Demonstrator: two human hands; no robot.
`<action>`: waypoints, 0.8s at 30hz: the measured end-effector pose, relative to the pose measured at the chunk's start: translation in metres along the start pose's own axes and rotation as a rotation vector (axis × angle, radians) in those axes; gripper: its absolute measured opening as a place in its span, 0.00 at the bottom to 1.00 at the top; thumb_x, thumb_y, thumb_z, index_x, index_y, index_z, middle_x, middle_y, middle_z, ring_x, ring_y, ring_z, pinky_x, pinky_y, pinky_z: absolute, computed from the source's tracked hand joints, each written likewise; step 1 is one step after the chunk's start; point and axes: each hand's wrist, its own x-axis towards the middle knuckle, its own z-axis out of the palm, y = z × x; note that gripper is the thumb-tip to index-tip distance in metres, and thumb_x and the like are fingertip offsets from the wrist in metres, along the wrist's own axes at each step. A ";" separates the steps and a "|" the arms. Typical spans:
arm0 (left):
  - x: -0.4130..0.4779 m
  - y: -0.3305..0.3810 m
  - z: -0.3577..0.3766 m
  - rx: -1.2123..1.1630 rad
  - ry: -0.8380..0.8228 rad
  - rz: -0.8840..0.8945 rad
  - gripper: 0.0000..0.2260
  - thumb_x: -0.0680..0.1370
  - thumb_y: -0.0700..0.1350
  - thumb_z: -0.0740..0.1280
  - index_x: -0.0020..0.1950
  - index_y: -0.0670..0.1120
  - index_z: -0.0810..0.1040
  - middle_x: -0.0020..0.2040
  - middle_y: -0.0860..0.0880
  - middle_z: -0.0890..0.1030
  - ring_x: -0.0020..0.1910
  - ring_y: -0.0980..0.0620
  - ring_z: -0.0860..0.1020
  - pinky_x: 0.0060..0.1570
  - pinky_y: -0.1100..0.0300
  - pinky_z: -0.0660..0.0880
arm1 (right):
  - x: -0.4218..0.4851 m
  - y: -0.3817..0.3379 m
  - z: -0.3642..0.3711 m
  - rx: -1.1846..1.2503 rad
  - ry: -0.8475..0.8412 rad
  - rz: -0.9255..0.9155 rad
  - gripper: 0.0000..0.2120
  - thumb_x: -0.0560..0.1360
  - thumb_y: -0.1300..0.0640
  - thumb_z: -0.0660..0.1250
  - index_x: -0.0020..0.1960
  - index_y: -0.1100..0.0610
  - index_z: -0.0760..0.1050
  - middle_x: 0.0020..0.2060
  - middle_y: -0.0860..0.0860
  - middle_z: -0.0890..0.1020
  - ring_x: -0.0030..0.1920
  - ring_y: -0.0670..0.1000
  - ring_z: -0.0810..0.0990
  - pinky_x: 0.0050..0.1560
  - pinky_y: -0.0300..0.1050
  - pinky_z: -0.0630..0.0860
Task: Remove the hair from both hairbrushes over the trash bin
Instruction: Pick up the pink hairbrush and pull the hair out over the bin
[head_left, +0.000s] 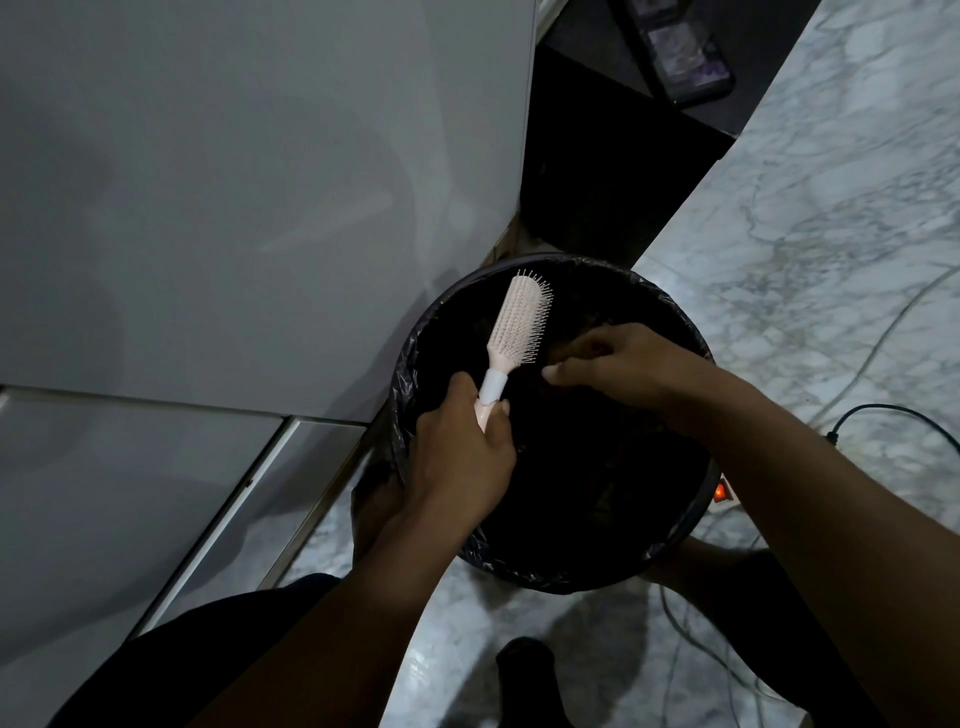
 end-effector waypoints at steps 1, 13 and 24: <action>0.000 0.000 0.000 -0.002 0.000 0.001 0.11 0.81 0.51 0.64 0.45 0.48 0.66 0.34 0.50 0.76 0.31 0.51 0.75 0.27 0.59 0.63 | 0.000 0.000 -0.001 -0.045 0.016 -0.002 0.26 0.71 0.46 0.76 0.65 0.54 0.78 0.58 0.50 0.82 0.52 0.49 0.81 0.53 0.45 0.76; -0.008 0.005 0.005 -0.086 -0.109 0.062 0.12 0.81 0.50 0.65 0.43 0.49 0.65 0.33 0.51 0.73 0.26 0.56 0.72 0.24 0.67 0.66 | 0.010 0.005 0.032 0.623 0.251 -0.035 0.10 0.73 0.58 0.76 0.38 0.62 0.80 0.28 0.55 0.82 0.29 0.51 0.81 0.27 0.40 0.76; -0.003 0.004 0.003 -0.026 -0.014 -0.041 0.11 0.81 0.51 0.64 0.44 0.49 0.66 0.36 0.49 0.76 0.29 0.56 0.73 0.23 0.66 0.61 | 0.013 0.006 0.024 0.729 0.385 0.072 0.17 0.82 0.49 0.61 0.41 0.60 0.73 0.19 0.50 0.76 0.25 0.52 0.78 0.29 0.43 0.76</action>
